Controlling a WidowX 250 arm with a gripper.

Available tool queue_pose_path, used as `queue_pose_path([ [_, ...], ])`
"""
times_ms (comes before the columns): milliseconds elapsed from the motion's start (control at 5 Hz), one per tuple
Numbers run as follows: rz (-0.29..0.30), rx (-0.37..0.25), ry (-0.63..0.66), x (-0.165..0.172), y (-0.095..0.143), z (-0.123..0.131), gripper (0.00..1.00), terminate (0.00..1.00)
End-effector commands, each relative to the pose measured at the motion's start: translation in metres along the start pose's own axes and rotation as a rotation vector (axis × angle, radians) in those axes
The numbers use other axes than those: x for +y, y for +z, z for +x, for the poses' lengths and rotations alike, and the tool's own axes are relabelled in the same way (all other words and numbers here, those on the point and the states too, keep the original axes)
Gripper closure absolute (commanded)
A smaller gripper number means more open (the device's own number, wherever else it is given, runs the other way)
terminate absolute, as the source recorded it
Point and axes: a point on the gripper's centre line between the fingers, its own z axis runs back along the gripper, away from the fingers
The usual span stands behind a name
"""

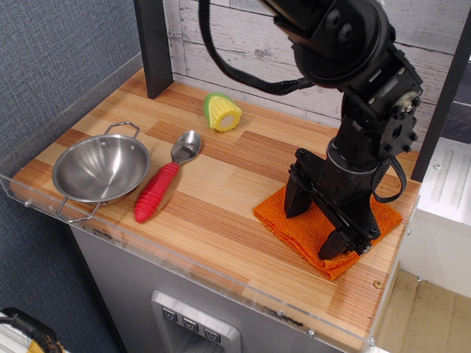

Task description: Move orange cloth closer to the right of the red spoon.

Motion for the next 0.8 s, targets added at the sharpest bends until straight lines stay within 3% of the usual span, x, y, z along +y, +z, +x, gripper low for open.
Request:
queue_pose_path([
  [0, -0.083, -0.002, 0.071, 0.025, -0.001, -0.031, 0.00, 0.00],
  [200, -0.127, 0.005, 0.105, 0.046, -0.011, -0.036, 0.00, 0.00],
  [600, -0.112, 0.023, 0.143, 0.071, -0.020, -0.040, 0.00, 0.00],
])
